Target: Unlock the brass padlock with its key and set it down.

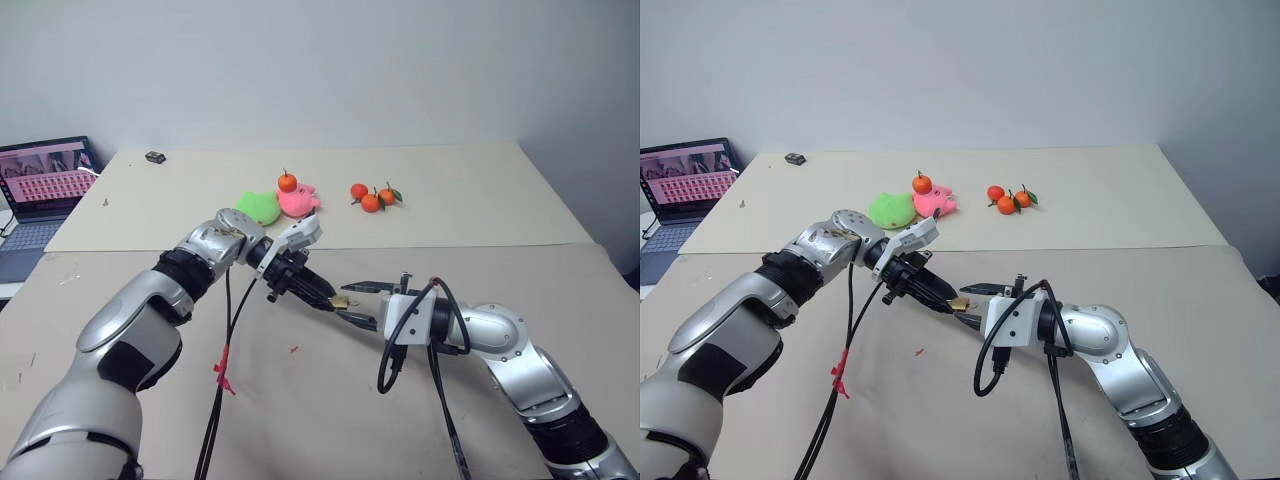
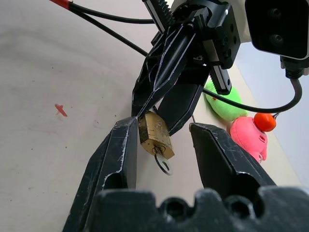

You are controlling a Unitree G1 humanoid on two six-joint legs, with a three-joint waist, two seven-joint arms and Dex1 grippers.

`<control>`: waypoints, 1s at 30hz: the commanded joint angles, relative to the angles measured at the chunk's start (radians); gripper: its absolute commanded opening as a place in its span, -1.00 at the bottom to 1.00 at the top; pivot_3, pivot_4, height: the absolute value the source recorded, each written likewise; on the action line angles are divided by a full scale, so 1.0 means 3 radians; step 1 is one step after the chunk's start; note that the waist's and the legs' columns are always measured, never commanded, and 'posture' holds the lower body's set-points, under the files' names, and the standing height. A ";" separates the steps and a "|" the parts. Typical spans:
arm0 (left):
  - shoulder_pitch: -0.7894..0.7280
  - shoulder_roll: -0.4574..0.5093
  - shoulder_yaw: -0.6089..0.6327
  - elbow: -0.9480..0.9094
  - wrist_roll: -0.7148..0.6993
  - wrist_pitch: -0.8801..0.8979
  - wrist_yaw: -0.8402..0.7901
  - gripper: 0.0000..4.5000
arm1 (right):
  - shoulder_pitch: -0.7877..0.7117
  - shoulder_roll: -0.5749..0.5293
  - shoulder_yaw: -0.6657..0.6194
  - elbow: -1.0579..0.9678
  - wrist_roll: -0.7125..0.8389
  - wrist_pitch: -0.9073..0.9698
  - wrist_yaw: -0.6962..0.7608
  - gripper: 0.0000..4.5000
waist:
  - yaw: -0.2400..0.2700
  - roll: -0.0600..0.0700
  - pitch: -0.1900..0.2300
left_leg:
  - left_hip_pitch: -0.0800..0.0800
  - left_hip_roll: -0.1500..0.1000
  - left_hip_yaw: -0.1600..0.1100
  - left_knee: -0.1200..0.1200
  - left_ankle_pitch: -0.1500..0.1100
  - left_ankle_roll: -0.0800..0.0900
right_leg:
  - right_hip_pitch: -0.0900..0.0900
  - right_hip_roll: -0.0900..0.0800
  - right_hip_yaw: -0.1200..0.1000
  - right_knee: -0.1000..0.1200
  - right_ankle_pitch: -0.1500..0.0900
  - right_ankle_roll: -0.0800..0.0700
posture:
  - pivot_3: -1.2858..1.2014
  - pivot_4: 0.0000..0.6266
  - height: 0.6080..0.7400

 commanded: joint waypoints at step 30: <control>-0.0150 0.0027 -0.0028 -0.0075 -0.0085 0.0003 -0.0015 -0.66 | 0.0045 0.0002 -0.0085 -0.0040 -0.0034 -0.0184 -0.0097 -0.52 | -0.0001 0.0000 0.0000 | -0.0001 0.0000 -0.0001 0.0001 0.0000 0.0001 | 0.0000 0.0001 0.0000 0.0001 0.0000 0.0000 | 0.03 -0.52 -0.21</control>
